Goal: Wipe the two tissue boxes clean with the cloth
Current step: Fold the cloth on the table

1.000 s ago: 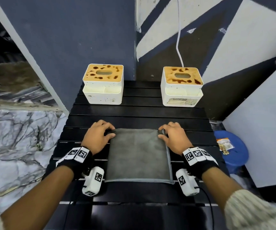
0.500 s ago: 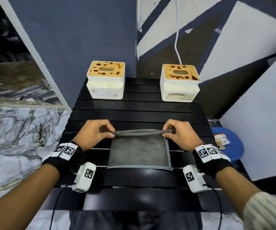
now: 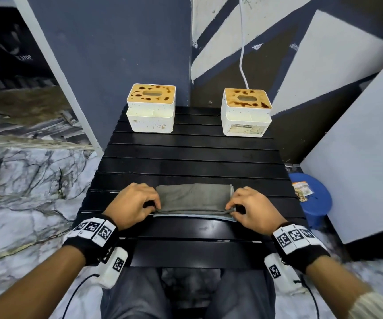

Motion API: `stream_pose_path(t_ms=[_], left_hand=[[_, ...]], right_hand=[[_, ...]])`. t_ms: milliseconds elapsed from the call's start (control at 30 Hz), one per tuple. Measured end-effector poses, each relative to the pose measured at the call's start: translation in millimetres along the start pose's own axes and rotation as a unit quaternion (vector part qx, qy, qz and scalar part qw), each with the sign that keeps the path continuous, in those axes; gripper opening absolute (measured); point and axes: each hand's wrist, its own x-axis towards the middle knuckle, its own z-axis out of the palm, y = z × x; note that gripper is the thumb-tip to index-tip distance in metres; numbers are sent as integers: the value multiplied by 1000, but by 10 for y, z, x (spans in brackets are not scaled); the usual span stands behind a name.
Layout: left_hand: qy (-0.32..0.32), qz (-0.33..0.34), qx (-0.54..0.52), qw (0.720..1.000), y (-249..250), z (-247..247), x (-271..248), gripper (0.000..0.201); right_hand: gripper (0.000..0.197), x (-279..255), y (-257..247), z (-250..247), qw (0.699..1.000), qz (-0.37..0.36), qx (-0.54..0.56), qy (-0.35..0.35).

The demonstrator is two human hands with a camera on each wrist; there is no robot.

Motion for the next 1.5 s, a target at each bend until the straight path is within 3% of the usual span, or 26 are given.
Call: stream_pose_path(t_ms=[167, 333, 533, 700, 833, 967, 1100, 1267, 1500], left_hand=[[-9, 10, -4, 1000, -66, -44, -54, 40], [113, -66, -90, 987, -250, -118, 52, 40], [-40, -65, -50, 996, -338, -95, 319, 39], [-30, -46, -68, 996, -354, -45, 422, 25], [-14, -56, -95, 994, -387, 10, 461, 17], [-5, -69, -101, 992, -421, 33, 472, 21], [-11, -71, -103, 992, -390, 1, 470, 32], [-68, -58, -125, 988, -299, -138, 475, 27], [-28, -41, -273, 961, 64, -427, 661, 30]], right_hand=[[24, -38, -54, -74, 999, -10, -29, -45], [29, 202, -404, -59, 1000, -19, -9, 12], [39, 748, -1162, 235, 997, -56, 2, -57], [45, 917, -1408, 464, 994, -48, -31, -92], [36, 921, -1410, 504, 995, -62, -35, -65], [19, 890, -1475, 556, 988, -109, -97, -47], [24, 878, -1490, 605, 984, -138, -105, -43], [21, 836, -1463, 421, 995, -103, -13, -13], [17, 558, -1257, 154, 981, 13, 162, 104]])
